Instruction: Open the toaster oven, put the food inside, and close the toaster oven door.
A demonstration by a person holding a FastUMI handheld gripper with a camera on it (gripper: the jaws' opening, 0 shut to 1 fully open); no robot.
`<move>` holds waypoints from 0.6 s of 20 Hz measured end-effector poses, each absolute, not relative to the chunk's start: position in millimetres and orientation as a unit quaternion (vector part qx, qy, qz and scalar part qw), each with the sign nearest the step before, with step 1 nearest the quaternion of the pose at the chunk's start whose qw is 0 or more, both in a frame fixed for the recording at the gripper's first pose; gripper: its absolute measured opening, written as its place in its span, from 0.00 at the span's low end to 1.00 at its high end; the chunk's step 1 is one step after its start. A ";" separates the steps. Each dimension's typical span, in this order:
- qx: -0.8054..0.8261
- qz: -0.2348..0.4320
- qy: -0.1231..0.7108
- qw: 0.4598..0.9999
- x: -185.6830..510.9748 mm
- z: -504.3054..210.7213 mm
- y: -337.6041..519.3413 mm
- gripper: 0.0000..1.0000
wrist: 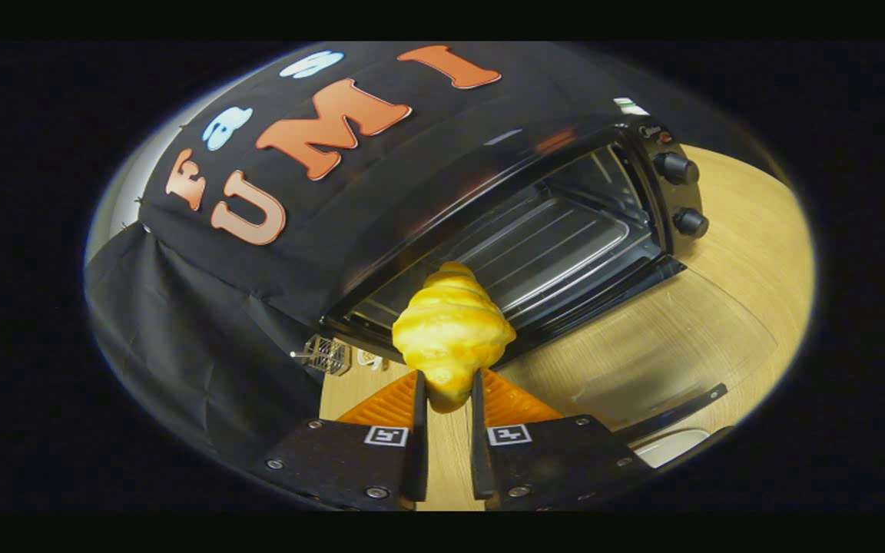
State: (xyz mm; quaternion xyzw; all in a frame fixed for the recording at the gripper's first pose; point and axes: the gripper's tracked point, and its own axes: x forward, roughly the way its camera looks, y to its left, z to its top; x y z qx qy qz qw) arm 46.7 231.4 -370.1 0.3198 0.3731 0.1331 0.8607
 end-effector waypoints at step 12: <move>0.382 0.131 0.351 0.845 99.6 -374.2 245.4 0.31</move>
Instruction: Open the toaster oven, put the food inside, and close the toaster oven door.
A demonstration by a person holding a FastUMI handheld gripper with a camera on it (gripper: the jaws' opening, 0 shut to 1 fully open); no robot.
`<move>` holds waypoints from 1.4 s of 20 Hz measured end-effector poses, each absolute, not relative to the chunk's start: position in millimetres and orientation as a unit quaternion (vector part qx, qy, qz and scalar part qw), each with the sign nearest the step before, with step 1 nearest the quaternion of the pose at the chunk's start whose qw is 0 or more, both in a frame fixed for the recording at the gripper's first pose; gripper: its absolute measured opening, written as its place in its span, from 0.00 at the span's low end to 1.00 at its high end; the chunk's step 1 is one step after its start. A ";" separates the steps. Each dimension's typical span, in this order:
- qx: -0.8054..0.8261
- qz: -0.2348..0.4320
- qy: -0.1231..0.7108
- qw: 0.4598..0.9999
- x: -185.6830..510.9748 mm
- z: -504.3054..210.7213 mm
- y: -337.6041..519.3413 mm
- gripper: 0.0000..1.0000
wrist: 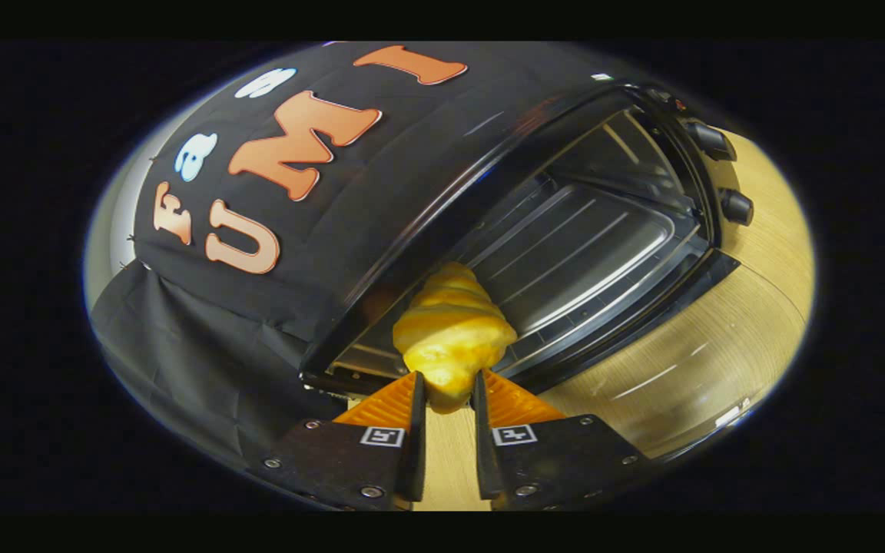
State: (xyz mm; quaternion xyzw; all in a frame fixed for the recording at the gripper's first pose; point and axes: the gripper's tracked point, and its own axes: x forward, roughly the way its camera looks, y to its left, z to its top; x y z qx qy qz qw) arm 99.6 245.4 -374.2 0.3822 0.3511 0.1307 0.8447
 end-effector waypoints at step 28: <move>0.128 0.059 0.360 0.922 -56.0 -349.6 136.4 0.99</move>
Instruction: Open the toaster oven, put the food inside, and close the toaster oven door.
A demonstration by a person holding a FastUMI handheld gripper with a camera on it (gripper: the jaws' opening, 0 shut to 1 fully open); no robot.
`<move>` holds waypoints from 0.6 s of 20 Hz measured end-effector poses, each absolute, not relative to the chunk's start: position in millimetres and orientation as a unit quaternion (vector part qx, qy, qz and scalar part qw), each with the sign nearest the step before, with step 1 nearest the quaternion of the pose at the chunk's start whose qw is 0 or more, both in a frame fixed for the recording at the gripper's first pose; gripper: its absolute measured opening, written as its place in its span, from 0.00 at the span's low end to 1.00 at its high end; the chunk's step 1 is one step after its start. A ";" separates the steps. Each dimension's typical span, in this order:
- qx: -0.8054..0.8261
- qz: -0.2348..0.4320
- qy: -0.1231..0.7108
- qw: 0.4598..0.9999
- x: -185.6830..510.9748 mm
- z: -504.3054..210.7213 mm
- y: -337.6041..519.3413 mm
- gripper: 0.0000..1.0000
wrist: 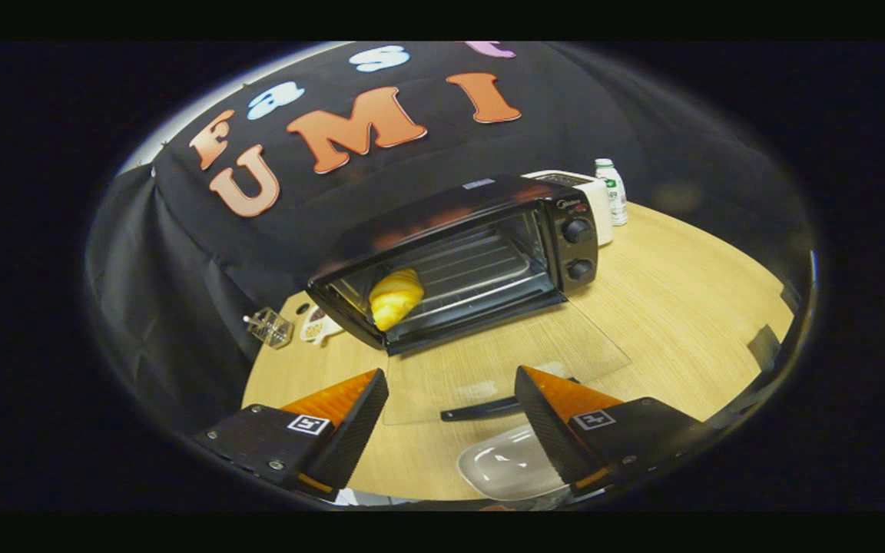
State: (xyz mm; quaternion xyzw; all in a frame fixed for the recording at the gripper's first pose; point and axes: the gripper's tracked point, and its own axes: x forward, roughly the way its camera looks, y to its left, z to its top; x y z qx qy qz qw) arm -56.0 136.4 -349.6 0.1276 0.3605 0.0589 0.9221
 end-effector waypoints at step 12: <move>0.017 0.043 0.422 0.906 -93.1 -426.1 100.2 0.99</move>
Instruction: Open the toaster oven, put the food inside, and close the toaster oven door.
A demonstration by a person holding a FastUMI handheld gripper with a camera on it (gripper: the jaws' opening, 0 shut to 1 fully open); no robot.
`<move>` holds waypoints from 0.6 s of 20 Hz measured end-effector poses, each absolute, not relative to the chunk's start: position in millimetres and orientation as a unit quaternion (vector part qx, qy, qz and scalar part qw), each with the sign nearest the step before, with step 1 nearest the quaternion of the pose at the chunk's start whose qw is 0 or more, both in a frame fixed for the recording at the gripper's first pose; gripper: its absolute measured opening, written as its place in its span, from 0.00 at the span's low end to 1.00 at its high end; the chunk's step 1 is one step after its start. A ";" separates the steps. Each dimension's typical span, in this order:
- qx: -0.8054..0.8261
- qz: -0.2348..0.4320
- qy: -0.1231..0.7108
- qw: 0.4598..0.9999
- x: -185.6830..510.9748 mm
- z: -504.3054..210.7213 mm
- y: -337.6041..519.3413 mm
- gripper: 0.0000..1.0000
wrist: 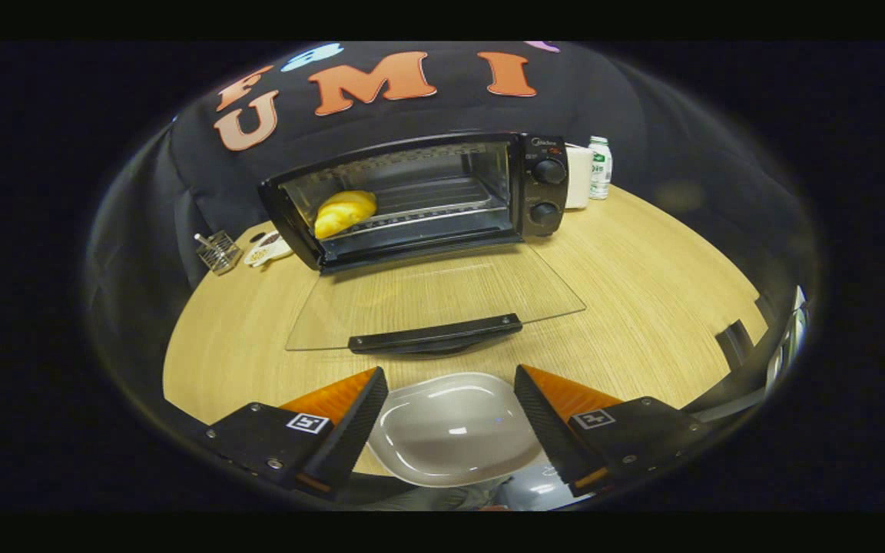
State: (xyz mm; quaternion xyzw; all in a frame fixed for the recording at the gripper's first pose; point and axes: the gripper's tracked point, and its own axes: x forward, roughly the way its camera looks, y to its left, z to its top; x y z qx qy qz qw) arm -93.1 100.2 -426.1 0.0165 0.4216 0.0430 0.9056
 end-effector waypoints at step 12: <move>-0.014 0.064 0.424 0.903 -67.9 -442.1 117.4 0.99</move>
